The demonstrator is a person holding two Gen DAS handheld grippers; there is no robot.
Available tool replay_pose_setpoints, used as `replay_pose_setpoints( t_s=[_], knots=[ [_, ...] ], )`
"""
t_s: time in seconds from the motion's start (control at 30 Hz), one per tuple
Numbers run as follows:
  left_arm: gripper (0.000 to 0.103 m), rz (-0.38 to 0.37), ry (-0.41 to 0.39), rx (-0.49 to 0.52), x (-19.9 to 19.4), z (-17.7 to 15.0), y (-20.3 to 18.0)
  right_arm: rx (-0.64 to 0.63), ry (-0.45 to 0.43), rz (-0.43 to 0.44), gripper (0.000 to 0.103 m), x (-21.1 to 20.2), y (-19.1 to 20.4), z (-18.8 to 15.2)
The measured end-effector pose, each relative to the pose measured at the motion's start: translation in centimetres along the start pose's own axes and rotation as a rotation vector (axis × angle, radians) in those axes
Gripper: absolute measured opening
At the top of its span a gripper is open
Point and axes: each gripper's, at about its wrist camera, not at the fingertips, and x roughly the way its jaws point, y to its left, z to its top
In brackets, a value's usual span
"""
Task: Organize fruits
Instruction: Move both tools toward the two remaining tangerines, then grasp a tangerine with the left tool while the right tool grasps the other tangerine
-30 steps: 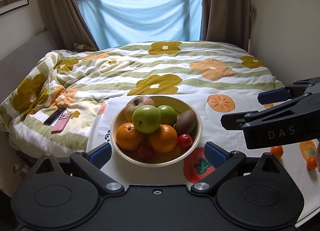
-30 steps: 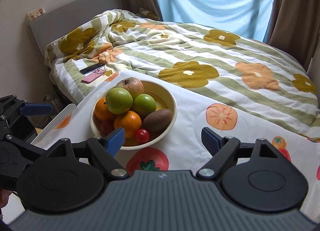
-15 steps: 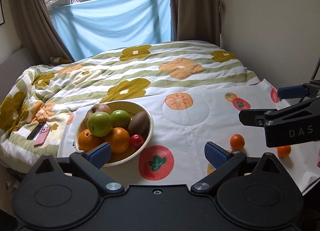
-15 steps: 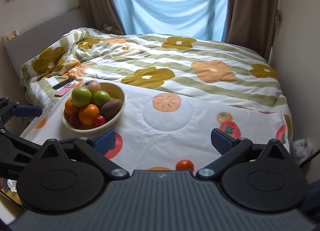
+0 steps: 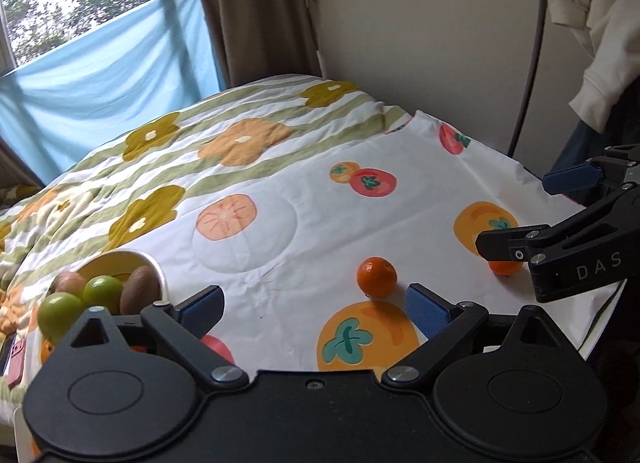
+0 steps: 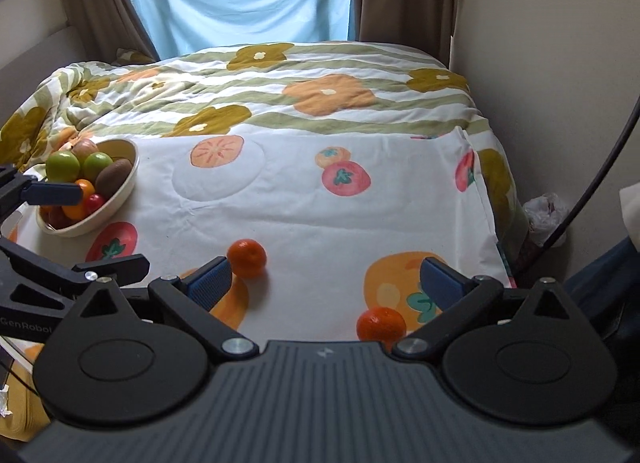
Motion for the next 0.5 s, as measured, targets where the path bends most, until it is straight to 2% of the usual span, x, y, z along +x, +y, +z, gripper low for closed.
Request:
replay_pose_setpoints(
  t_s=[0.13, 0.2, 0.37, 0.5],
  knots=[
    [0.091, -0.061, 0.016, 0.076, 3.2, -0.2, -1.6, 0.037, 0.026, -0.028, 0.103, 1.1, -0.9, -1.9],
    [0.085, -0.079, 0.025, 0.105, 4.7, -0.2, -2.5, 0.074, 0.034, -0.047, 0.103, 1.6, -1.5, -2.8],
    [0.069, -0.079, 0.047, 0.175, 8.0, -0.5, -4.3, 0.144, 0.068, -0.067, 0.101, 3.2, -2.6, -4.9],
    [0.064, -0.086, 0.057, 0.187, 9.3, -0.6, -4.4, 0.183, 0.076, -0.078, 0.101, 3.8, -3.0, -5.6]
  ],
)
